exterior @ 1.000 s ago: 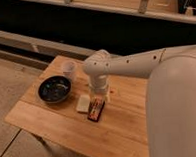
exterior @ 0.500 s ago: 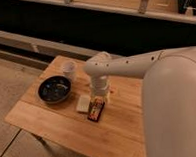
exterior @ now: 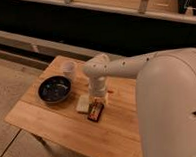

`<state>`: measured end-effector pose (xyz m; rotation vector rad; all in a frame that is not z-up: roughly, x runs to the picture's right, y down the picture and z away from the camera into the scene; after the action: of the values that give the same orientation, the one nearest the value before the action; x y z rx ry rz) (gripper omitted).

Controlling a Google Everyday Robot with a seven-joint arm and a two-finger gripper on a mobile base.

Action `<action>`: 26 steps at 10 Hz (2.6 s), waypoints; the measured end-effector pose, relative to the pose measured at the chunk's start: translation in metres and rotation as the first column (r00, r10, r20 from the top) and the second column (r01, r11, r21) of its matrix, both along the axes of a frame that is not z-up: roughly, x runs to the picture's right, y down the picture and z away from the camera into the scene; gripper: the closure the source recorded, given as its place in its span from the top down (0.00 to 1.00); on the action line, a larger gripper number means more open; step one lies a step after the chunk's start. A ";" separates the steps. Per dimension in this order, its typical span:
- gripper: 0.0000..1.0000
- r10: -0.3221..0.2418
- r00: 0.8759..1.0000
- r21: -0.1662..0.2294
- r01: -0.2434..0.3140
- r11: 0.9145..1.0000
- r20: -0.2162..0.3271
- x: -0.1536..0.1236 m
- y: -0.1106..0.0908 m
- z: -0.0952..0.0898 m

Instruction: Place the eraser in the ceramic cup

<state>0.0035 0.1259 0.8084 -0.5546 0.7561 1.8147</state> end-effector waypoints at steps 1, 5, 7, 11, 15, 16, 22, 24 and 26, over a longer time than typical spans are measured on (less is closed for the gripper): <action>0.65 0.000 1.000 -0.004 0.000 1.000 -0.001 0.001 0.001 0.001; 0.65 0.002 1.000 -0.026 -0.003 1.000 -0.020 0.007 0.007 0.007; 0.51 0.000 1.000 -0.046 0.000 0.999 -0.012 0.007 0.014 0.015; 0.09 -0.014 1.000 -0.030 0.015 0.999 0.021 0.001 0.012 0.018; 0.00 -0.063 0.998 0.065 0.061 0.996 0.029 -0.004 -0.020 0.001; 0.00 -0.092 0.995 0.095 0.089 0.992 0.031 -0.008 -0.031 -0.007; 0.00 -0.274 0.961 0.245 0.257 0.935 0.035 -0.057 -0.102 -0.066; 0.00 -0.273 0.962 0.244 0.257 0.935 0.033 -0.054 -0.102 -0.066; 0.00 -0.276 0.961 0.244 0.259 0.935 0.036 -0.056 -0.102 -0.066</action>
<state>-0.0528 0.0240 0.7422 -0.3371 0.5284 1.5947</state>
